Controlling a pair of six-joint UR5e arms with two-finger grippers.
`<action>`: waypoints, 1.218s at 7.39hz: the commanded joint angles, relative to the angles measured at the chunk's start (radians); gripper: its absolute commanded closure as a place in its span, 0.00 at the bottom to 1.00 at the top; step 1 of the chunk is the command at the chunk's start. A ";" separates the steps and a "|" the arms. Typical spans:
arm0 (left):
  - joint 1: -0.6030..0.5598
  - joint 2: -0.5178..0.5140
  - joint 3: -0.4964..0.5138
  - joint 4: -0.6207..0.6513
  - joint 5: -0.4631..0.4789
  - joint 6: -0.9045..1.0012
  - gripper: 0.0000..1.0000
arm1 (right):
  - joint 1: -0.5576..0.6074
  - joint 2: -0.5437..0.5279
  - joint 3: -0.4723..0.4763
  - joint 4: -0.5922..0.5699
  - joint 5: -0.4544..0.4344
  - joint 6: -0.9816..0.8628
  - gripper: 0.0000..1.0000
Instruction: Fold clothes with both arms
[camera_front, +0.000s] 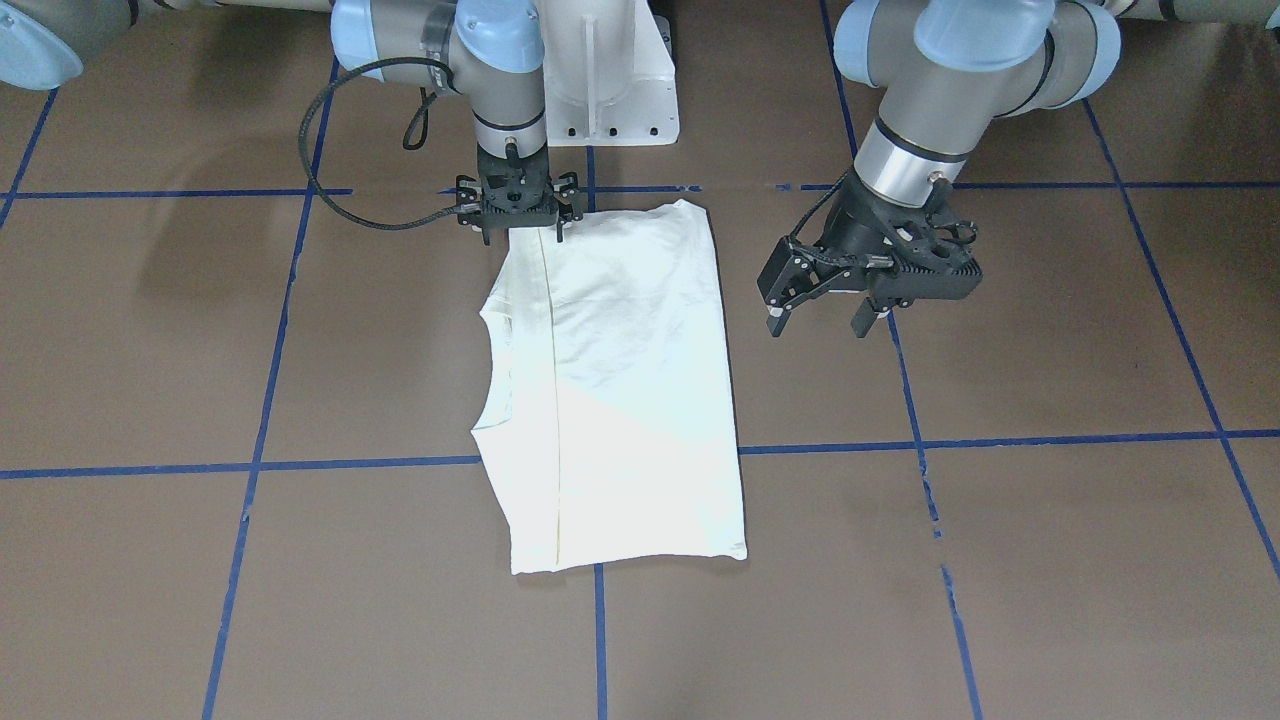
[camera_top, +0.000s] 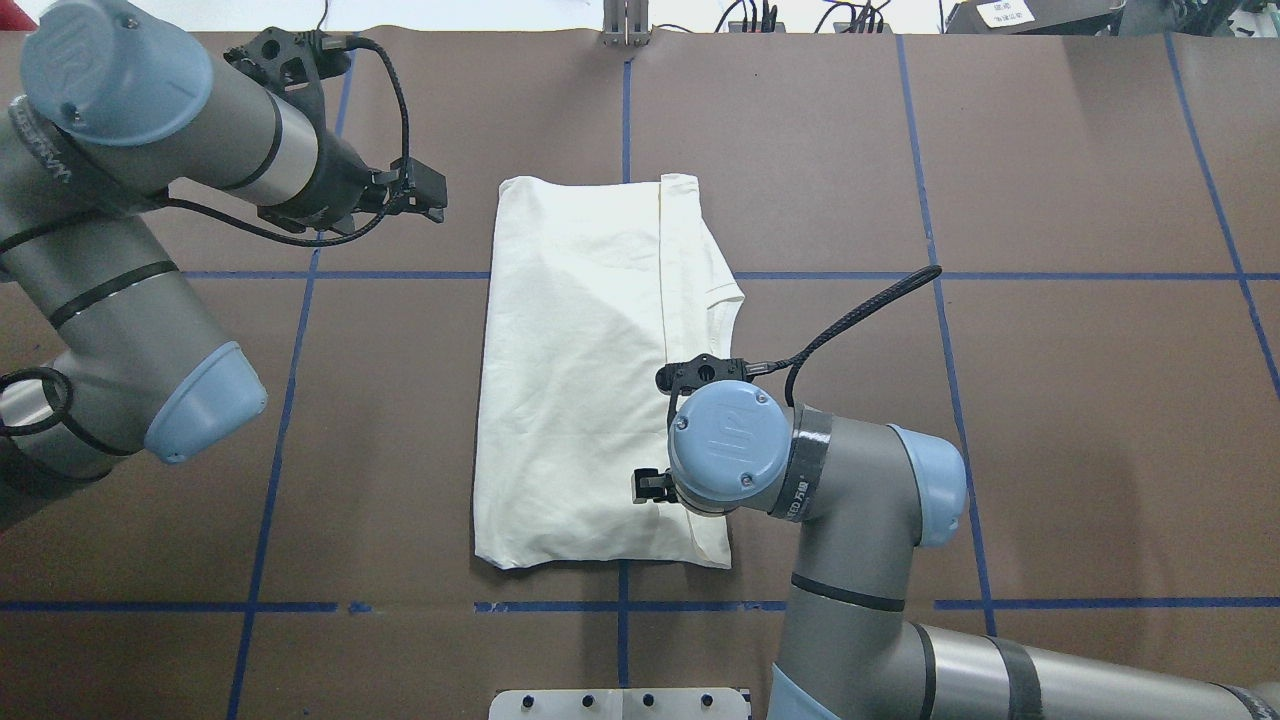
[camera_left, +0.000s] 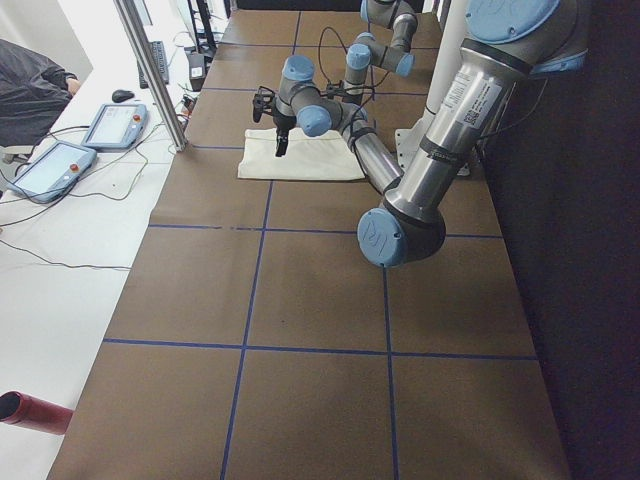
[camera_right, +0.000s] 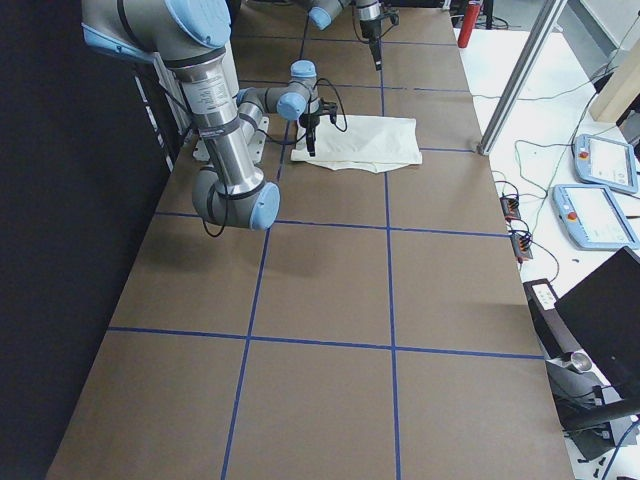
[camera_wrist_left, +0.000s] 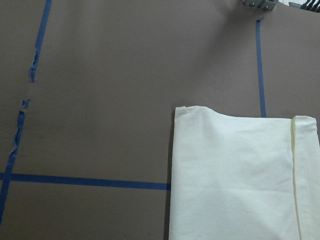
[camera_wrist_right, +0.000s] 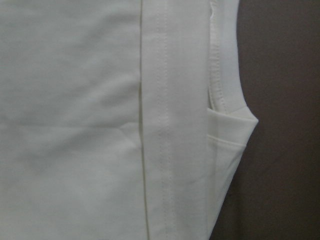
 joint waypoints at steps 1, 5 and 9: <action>0.002 0.006 0.000 -0.002 -0.003 -0.001 0.00 | -0.007 0.014 -0.052 -0.012 0.050 -0.015 0.00; 0.005 0.014 0.009 -0.010 -0.003 -0.001 0.00 | -0.002 0.013 -0.058 -0.071 0.090 -0.057 0.00; 0.025 0.014 0.011 -0.010 0.002 -0.008 0.00 | 0.018 0.004 -0.041 -0.109 0.093 -0.077 0.00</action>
